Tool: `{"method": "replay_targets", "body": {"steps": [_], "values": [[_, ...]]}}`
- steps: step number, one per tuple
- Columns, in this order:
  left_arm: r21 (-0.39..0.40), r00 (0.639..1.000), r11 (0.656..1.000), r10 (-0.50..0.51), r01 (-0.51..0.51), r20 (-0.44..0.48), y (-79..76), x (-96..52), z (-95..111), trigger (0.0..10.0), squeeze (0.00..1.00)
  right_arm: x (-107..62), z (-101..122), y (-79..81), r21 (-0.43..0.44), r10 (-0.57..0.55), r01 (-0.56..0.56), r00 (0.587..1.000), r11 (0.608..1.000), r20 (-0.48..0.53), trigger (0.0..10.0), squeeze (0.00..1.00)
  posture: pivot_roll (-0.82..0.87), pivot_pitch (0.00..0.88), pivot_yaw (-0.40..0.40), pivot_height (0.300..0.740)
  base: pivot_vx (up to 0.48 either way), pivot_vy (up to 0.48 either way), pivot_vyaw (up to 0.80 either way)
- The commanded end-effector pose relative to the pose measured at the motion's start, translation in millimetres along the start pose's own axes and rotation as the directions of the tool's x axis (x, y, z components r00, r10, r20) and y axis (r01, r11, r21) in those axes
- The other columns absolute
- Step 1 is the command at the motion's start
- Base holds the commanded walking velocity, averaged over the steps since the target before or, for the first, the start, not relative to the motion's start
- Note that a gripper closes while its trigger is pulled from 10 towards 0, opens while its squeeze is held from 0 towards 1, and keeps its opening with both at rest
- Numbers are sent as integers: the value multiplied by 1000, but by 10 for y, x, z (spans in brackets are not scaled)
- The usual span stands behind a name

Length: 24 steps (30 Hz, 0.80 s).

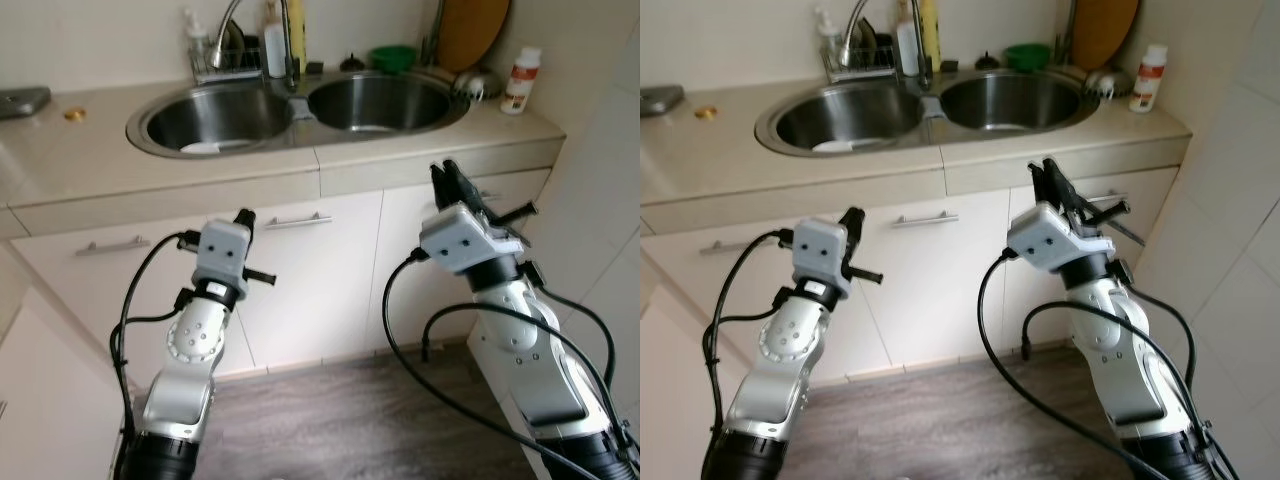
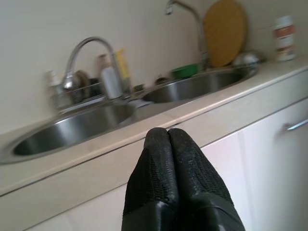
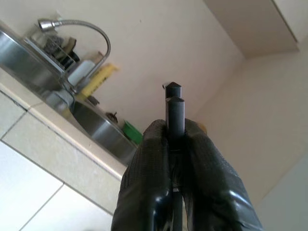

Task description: Kitchen organization

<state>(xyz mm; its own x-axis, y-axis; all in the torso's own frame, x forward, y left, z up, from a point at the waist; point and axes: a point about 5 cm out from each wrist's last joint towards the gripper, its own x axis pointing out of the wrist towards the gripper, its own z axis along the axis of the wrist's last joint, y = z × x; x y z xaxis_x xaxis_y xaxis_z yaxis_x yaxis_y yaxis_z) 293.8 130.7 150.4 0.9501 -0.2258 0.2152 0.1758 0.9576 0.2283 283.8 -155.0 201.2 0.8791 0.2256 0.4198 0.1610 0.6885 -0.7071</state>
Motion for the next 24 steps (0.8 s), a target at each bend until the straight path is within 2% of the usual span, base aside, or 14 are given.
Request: {"method": "replay_targets", "body": {"steps": [1, 3, 10, 15, 17, 19, 24], "values": [[18, 1000, 1000, 13, -14, 17, 62, 19, 26, 10000, 0, 19, 45, -4, 22, -20, 19, 1000, 1000, 24, 10000, 0, 30, 0, 14, 740, 0, 0, 0], [12, 1000, 1000, 12, -12, 25, 62, 15, 34, 10000, 0, 23, 44, 1, 21, -21, 20, 999, 1000, 25, 10000, 0, 29, 0, 15, 740, 0, 0, 0], [9, 996, 1000, 16, -17, 86, 57, 31, 125, 10000, 0, 37, 64, -17, 1, -37, 37, 998, 999, 44, 10000, 0, 31, 0, 16, 740, 334, 0, 0], [25, 994, 999, 20, -23, 106, 73, 41, 153, 10000, 0, 57, 147, -85, -54, -81, 87, 992, 995, 100, 10000, 0, 33, 0, 18, 740, 340, 0, 0], [29, 994, 999, 17, -20, 111, 66, 43, 162, 10000, 0, 70, 157, -102, -65, -89, 96, 990, 993, 106, 10000, 0, 33, 0, 18, 740, 337, 0, 800], [27, 992, 1000, 13, -16, 122, 50, 50, 184, 10000, 0, 90, 166, -135, -117, -112, 125, 987, 985, 116, 10000, 0, 33, 0, 18, 740, 336, 0, 800], [12, 990, 1000, 17, -19, 138, 47, 67, 224, 10000, 0, 104, 187, -195, -84, -146, 157, 982, 984, 123, 10000, 0, 29, 0, 17, 740, 333, 0, 800]]}}
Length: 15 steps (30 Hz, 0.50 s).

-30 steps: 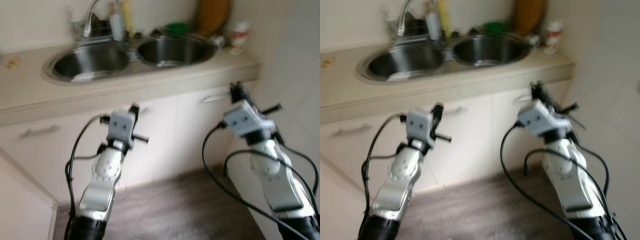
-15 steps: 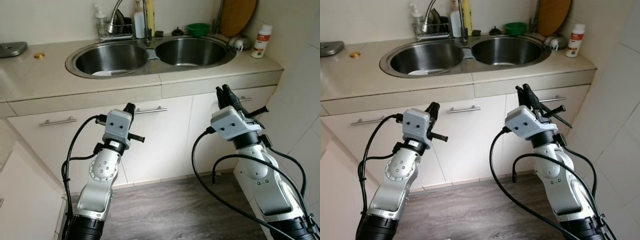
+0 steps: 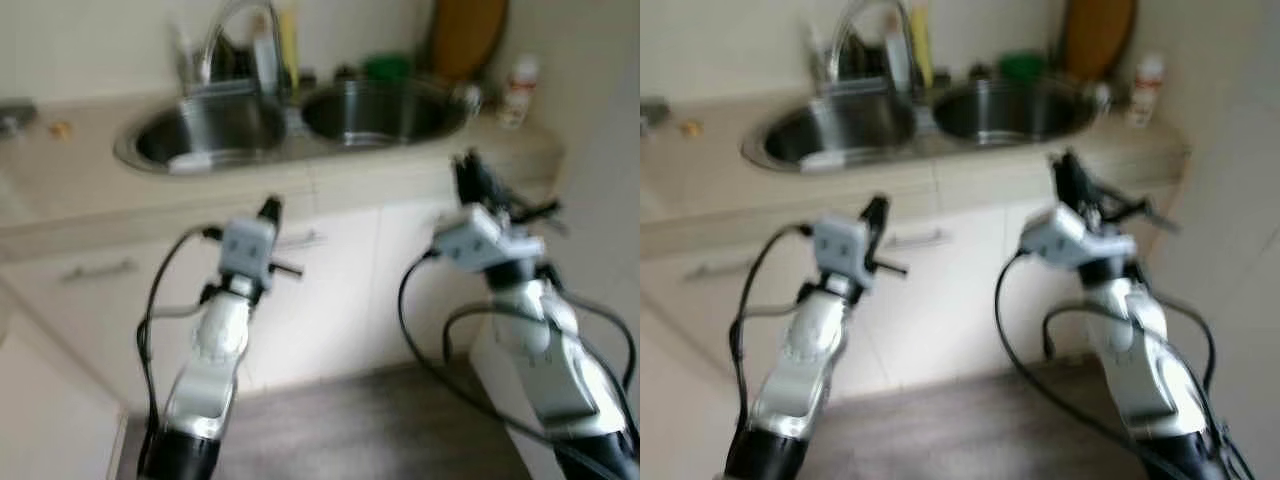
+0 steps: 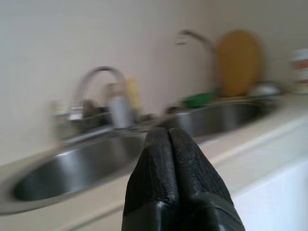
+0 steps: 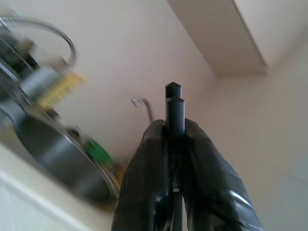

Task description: Kitchen organization

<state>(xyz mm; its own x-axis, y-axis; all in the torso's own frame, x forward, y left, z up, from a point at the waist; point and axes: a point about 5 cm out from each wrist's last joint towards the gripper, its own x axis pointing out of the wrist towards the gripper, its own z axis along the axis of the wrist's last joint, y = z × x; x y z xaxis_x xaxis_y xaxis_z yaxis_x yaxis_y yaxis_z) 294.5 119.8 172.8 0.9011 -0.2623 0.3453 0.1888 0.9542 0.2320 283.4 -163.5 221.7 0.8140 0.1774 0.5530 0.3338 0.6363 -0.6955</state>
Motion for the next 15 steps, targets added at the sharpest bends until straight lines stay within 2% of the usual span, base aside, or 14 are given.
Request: {"method": "replay_targets", "body": {"steps": [1, 2, 15], "values": [[15, 999, 999, 32, -32, -4, 99, -13, -2, 10000, 0, 49, 122, -4, 23, -18, 16, 999, 1000, 49, 10000, 0, 30, 0, 17, 740, 337, 0, 800], [14, 999, 999, 33, -33, -3, 99, -12, -1, 10000, 0, 50, 119, -7, 23, -20, 19, 999, 1000, 49, 10000, 0, 30, 0, 17, 740, 337, 0, 800], [15, 999, 999, 41, -41, 6, 106, -4, 13, 10000, 0, 69, 99, -48, 45, -40, 38, 998, 998, 43, 10000, 0, 32, 0, 14, 740, 335, 0, 0]]}}
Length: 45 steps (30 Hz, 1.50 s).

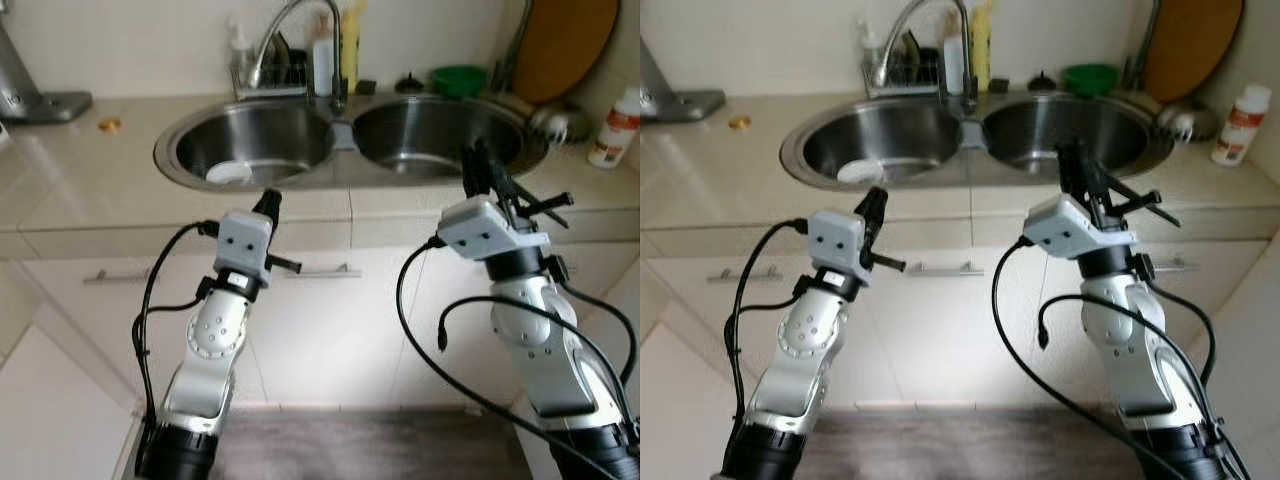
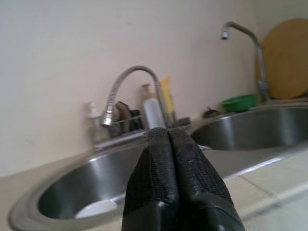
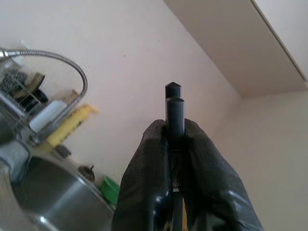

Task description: Kitchen organization

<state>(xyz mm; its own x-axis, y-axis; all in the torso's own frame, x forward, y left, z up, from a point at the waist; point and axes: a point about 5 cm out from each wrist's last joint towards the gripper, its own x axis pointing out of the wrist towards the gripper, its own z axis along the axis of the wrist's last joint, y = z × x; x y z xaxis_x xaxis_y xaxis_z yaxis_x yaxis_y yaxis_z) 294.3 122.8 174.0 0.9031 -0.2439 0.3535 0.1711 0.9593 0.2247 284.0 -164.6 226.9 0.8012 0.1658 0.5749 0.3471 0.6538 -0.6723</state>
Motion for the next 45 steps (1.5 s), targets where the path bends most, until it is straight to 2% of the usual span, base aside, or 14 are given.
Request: {"method": "replay_targets", "body": {"steps": [1, 19, 21, 25, 29, 30, 31, 33, 34, 35, 36, 40, 43, 45], "values": [[16, 1000, 1000, 22, -23, 3, 76, 5, 7, 10000, 0, 42, 89, -7, 28, -13, 12, 999, 1000, 38, 10000, 0, 32, 0, 14, 740, 334, 0, 0], [9, 1000, 1000, 13, -13, 5, 56, 2, 14, 10000, 0, 58, 133, 2, 49, 10, -13, 997, 999, 79, 10000, 0, 35, 0, 15, 740, 335, 0, 0], [8, 1000, 1000, 10, -10, 5, 48, 4, 16, 10000, 0, 69, 163, 23, 51, 39, -46, 992, 998, 116, 10000, 0, 33, 0, 19, 740, 326, 0, 0], [3, 1000, 1000, 2, -2, 15, 22, 12, 32, 10000, 0, 147, 179, 26, 79, 32, -42, 992, 996, 121, 10000, 0, 36, 0, 19, 740, 139, 0, 0], [1, 1000, 1000, -1, 1, 19, 11, 11, 39, 10000, 0, 220, 192, 81, 136, 46, -61, 993, 989, 110, 10000, 0, 43, 0, 15, 740, 0, 0, 0], [1, 1000, 1000, 0, 0, 19, 10, 12, 37, 10000, 0, 272, 187, 166, 227, 76, -94, 994, 969, 84, 10000, 0, 46, 0, 14, 740, 0, 0, 0], [1, 1000, 1000, 0, 0, 19, 10, 12, 37, 10000, 0, 272, 187, 166, 227, 76, -94, 994, 969, 84, 10000, 0, 46, 0, 14, 740, 0, 0, 0], [0, 1000, 1000, 1, -1, 19, 7, 15, 36, 10000, 0, 326, 195, 253, 347, 104, -123, 992, 930, 70, 10000, 0, 52, 0, 13, 740, 0, 0, 0], [0, 1000, 1000, 1, -1, 19, 7, 15, 36, 10000, 0, 326, 195, 253, 347, 104, -123, 992, 930, 70, 10000, 0, 52, 0, 13, 740, 0, 0, 0], [0, 1000, 1000, 0, 0, 19, 3, 17, 37, 10000, 0, 361, 196, 283, 394, 105, -121, 993, 911, 62, 10000, 0, 52, 0, 13, 740, 0, 0, 0], [0, 1000, 1000, 0, 0, 19, 3, 17, 37, 10000, 0, 361, 196, 283, 394, 105, -121, 993, 911, 62, 10000, 0, 52, 0, 13, 740, 0, 0, 0], [-4, 1000, 1000, -10, 10, 23, -39, 37, 40, 10000, 0, 494, 138, 449, 446, 138, -147, 989, 883, 51, 10000, 0, 64, 0, 16, 740, 0, 0, 0], [-4, 999, 1000, -15, 15, 30, -54, 51, 58, 10000, 0, 598, -22, 584, 455, 184, -165, 983, 875, 2, 10000, 0, 89, 0, 5, 740, 0, 0, 0], [-3, 999, 1000, -12, 12, 31, -48, 54, 60, 10000, 0, 621, -93, 614, 464, 201, -168, 979, 870, -22, 10000, 0, 98, 0, -4, 740, 0, 0, 0]]}}
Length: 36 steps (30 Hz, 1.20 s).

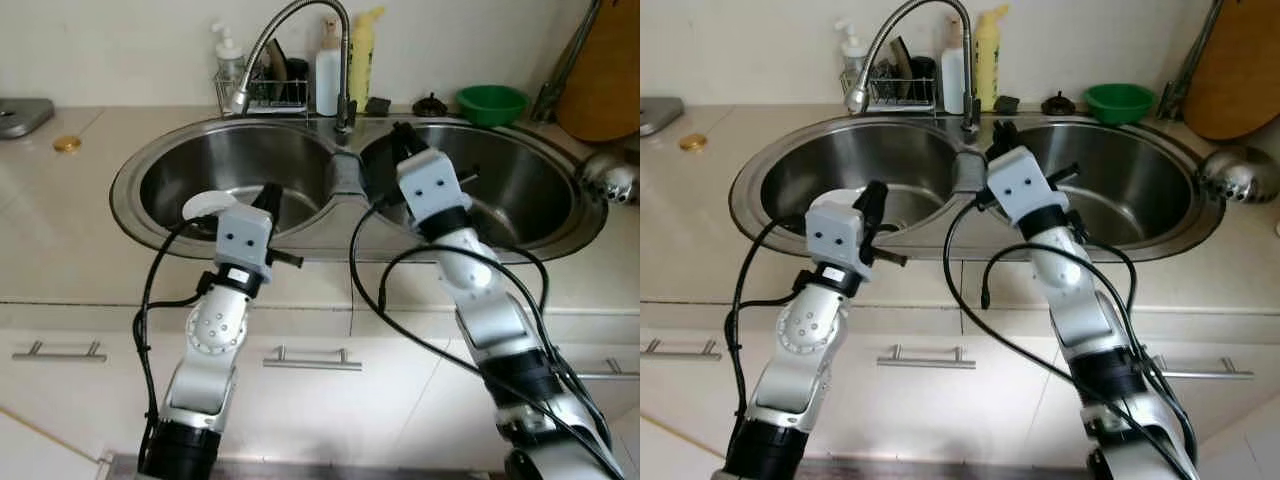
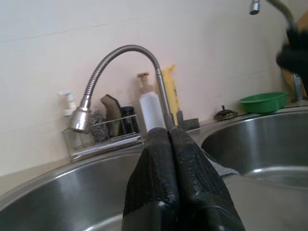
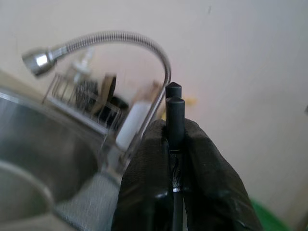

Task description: Kitchen organization

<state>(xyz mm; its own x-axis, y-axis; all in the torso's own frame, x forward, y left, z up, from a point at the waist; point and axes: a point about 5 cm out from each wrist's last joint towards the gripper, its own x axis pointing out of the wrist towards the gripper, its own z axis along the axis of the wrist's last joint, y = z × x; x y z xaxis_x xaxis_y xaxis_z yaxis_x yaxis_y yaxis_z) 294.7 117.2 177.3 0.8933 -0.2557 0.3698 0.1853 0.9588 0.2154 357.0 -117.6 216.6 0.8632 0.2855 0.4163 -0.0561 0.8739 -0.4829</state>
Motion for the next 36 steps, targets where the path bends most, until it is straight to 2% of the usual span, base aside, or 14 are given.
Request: {"method": "replay_targets", "body": {"steps": [1, 2, 3, 4, 12, 21, 24, 25, 27, 28, 31, 36], "values": [[13, 1000, 1000, 0, -1, 11, 6, 24, 22, 10000, 0, 22, -67, -50, 23, -12, 12, 1000, 1000, -20, 10000, 0, 98, 0, -4, 740, 0, 0, 0], [16, 1000, 1000, 5, -5, 10, 15, 22, 19, 10000, 0, 22, -122, -87, 29, -23, 24, 999, 999, -41, 10000, 27, 105, 0, -12, 740, 0, 0, 0], [17, 1000, 1000, 8, -8, 9, 22, 20, 17, 10000, 0, 19, -165, -127, 31, -38, 40, 998, 999, -57, 10000, 325, 105, 0, -12, 740, 0, 0, 0], [19, 1000, 1000, 10, -11, 8, 26, 16, 12, 10000, 0, 12, -231, -195, 39, -55, 58, 996, 998, -75, 10000, 1000, 109, 0, -16, 740, 0, 0, 0], [16, 1000, 1000, 7, -7, 2, 10, 12, -4, 10000, 0, 7, -318, -329, 11, -97, 98, 993, 995, -68, 10000, 1000, 96, 0, -7, 740, 0, 0, 0], [-12, 1000, 1000, -2, 2, -14, -17, -18, -20, 10000, 0, -92, -135, -400, 29, -169, 168, 985, 985, 25, 10000, 1000, 73, 0, 2, 740, 0, 0, 0], [-26, 1000, 1000, 2, -2, -17, -14, -26, -23, 10000, 0, -156, -107, -399, 45, -189, 188, 982, 981, 16, 10000, 1000, 71, 0, 2, 740, 0, 0, 0], [-36, 1000, 999, 8, -9, -21, -6, -33, -25, 10000, 0, -252, -90, -365, 60, -182, 183, 983, 981, -8, 10000, 596, 67, 0, 1, 740, 0, 0, 0], [-38, 1000, 999, 11, -12, -24, -2, -36, -28, 10000, 0, -298, -83, -345, 69, -173, 173, 985, 982, -17, 10000, 596, 67, 0, 1, 740, 0, 0, 0], [-39, 999, 999, 10, -12, -32, 3, -41, -35, 10000, 0, -388, -71, -304, 82, -151, 153, 988, 985, -27, 10000, 0, 58, 0, 4, 740, 0, 0, 0], [-39, 999, 999, 4, -6, -36, 6, -45, -38, 10000, 0, -588, -47, -237, 101, -119, 123, 992, 987, -44, 10000, 0, 51, 0, 10, 740, 0, 286, 0], [-36, 1000, 999, -3, 2, -26, 0, -39, -22, 10000, 0, -709, -39, -238, 105, -127, 136, 988, 985, -87, 10000, 0, 40, 0, 17, 740, 0, 480, 0]]}}
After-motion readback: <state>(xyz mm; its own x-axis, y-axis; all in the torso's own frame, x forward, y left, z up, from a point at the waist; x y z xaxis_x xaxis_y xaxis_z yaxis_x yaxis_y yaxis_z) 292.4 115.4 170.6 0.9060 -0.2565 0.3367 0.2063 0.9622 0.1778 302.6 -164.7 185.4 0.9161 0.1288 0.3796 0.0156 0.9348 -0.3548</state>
